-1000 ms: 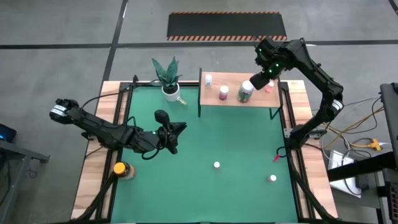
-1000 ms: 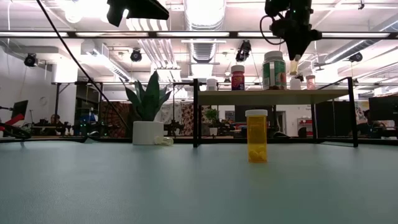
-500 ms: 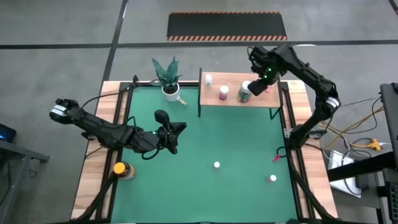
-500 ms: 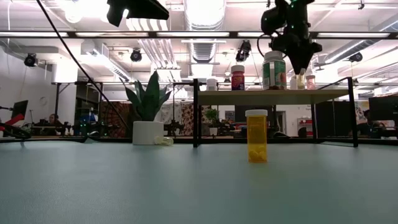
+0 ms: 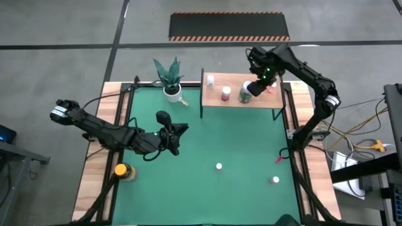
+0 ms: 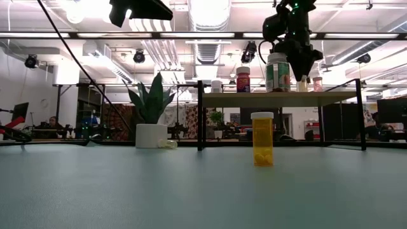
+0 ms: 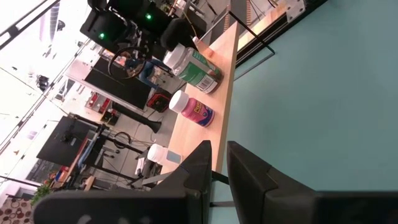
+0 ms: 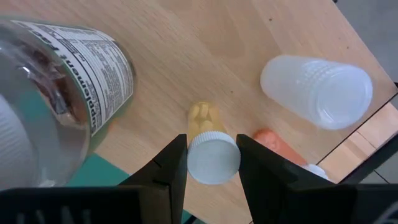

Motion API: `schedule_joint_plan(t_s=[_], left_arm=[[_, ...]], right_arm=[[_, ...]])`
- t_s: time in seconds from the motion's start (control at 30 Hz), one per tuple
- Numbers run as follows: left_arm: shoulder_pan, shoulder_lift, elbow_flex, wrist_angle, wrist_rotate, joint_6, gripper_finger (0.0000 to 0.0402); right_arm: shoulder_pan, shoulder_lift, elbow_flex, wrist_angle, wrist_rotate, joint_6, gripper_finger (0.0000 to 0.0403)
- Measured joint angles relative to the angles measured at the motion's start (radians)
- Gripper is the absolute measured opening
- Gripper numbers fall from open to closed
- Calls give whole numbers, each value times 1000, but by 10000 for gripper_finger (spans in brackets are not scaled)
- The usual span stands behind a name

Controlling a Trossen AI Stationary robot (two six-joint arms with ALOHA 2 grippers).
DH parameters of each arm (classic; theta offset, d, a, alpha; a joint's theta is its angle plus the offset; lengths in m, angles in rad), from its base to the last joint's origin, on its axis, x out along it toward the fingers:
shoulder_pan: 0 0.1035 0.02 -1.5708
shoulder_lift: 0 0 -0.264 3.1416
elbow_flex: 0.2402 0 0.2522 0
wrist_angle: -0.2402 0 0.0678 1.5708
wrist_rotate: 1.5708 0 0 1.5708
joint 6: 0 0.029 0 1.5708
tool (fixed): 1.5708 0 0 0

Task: Pick and place medicine bottles onto shelf by color
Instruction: Put the bottom light yellow pill bottle on the shelf

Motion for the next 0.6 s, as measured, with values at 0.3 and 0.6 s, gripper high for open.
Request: schedule_joint_plan(t_s=[0.3, 0.6], left_arm=[[0, 0, 0, 0, 0, 0, 33], [0, 0, 0, 0, 0, 0, 33]], right_arm=[[0, -11, -3, 47, 19, 0, 148], [0, -11, 1, 51, 21, 1, 158]])
